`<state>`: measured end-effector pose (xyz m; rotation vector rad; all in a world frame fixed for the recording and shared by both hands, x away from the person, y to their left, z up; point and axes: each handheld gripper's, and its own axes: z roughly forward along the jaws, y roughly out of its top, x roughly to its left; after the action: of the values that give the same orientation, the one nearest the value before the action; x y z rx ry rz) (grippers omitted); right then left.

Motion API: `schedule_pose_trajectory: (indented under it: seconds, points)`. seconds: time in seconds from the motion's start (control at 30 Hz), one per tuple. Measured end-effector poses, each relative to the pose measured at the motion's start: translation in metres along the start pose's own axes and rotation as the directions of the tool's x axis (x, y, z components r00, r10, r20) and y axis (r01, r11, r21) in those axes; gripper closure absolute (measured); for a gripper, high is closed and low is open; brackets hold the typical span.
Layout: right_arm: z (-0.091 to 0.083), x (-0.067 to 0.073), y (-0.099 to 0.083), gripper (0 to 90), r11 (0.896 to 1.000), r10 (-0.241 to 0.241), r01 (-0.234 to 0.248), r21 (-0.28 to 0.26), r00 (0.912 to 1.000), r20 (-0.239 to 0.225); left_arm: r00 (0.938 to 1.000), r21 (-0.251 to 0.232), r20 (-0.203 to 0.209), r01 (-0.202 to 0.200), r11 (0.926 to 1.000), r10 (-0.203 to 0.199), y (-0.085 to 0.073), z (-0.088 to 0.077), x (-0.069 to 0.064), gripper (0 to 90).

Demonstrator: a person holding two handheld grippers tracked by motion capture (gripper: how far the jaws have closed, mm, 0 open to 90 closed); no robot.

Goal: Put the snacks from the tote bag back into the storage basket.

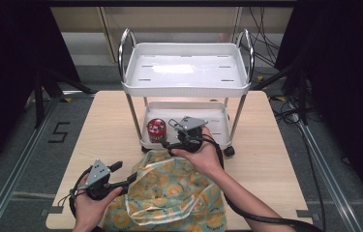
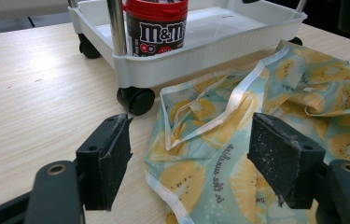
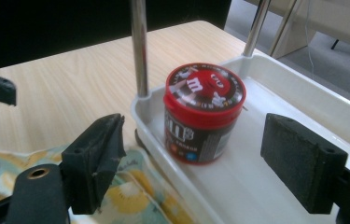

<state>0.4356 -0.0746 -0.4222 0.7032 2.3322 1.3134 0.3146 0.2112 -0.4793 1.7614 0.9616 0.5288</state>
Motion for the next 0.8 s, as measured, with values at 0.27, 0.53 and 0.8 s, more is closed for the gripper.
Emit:
schedule_pose_trajectory:
  seconds: [0.27, 0.53, 0.8]
  points:
    - [-0.02, 0.008, -0.016, 23.3, 0.999, 0.045, -0.045, -0.014, 0.9985, -0.032, 1.0, 0.005, -0.005, 0.001, 1.0, -0.001, 0.0, 0.0, 0.0, 29.0]
    - [-0.035, 0.013, -0.035, 23.5, 0.998, 0.06, -0.061, -0.019, 0.9973, -0.042, 0.9999, -0.004, 0.004, 0.011, 0.9999, -0.011, -0.001, 0.002, -0.001, 29.1]
    - [-0.048, 0.012, -0.05, 23.6, 0.999, 0.05, -0.051, -0.007, 0.9973, -0.054, 1.0, 0.003, -0.002, 0.001, 1.0, -0.001, -0.002, 0.0, 0.0, 29.1]
